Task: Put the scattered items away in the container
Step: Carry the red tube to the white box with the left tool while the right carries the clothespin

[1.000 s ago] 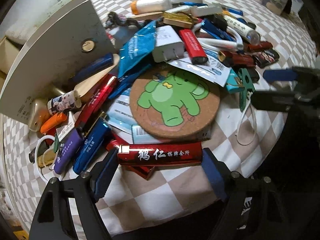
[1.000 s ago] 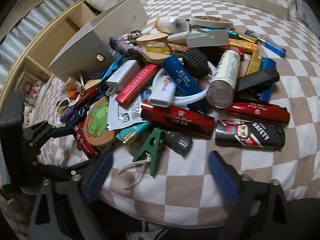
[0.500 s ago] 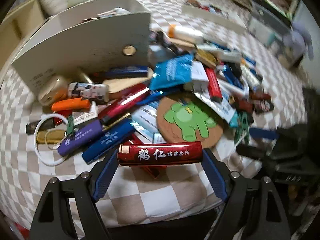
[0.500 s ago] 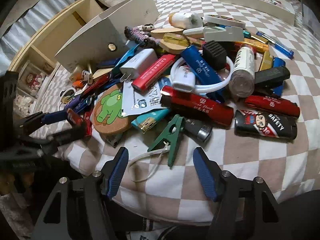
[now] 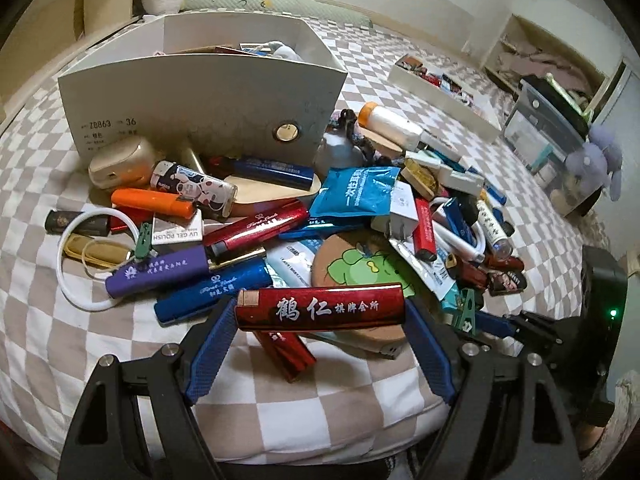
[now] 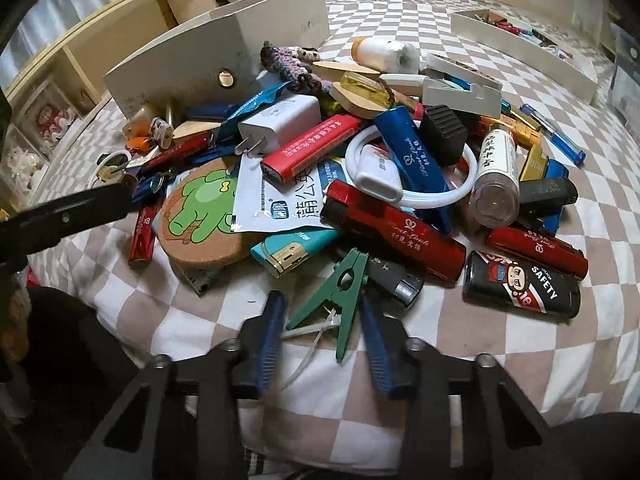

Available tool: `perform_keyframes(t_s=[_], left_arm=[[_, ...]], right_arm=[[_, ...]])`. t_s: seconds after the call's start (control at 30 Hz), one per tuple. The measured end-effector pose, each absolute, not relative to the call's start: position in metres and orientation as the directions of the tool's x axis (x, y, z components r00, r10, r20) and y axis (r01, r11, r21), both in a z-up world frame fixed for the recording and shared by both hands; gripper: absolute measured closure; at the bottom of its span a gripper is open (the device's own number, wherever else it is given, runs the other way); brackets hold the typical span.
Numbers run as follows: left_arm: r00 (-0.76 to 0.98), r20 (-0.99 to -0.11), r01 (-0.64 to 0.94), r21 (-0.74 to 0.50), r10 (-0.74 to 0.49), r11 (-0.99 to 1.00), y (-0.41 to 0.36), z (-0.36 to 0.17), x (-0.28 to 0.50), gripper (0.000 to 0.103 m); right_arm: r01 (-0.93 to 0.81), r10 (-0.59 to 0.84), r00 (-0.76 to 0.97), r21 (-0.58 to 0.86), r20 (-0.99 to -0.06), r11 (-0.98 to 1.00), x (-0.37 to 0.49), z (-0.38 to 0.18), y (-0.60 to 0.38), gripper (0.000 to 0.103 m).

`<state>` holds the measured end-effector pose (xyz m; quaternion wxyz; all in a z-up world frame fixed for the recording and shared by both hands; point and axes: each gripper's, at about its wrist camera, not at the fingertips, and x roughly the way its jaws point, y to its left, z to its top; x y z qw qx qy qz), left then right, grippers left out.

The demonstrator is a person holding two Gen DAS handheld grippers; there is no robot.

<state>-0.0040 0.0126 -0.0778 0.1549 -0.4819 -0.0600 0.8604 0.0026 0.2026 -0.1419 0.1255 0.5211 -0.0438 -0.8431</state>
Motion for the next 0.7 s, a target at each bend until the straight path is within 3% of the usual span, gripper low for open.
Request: perform_keyframes(t_s=[0.1,0.7], left_arm=[[-0.498,-0.802,-0.202,-0.264,0.331,-0.943,0.01,-0.078,-0.003,0.02],[-0.547,-0.767,-0.147,-0.306,0.335,-0.941,0.0,-0.071,-0.001,0.02]], right_arm=[[0.153,-0.295,-0.415,0.254,-0.861,-0.955,0.005,-0.14,0.21,0.073],[0.121,-0.537,-0.367,0.533,-0.76,-0.837,0.02,-0.12,0.222,0.074]])
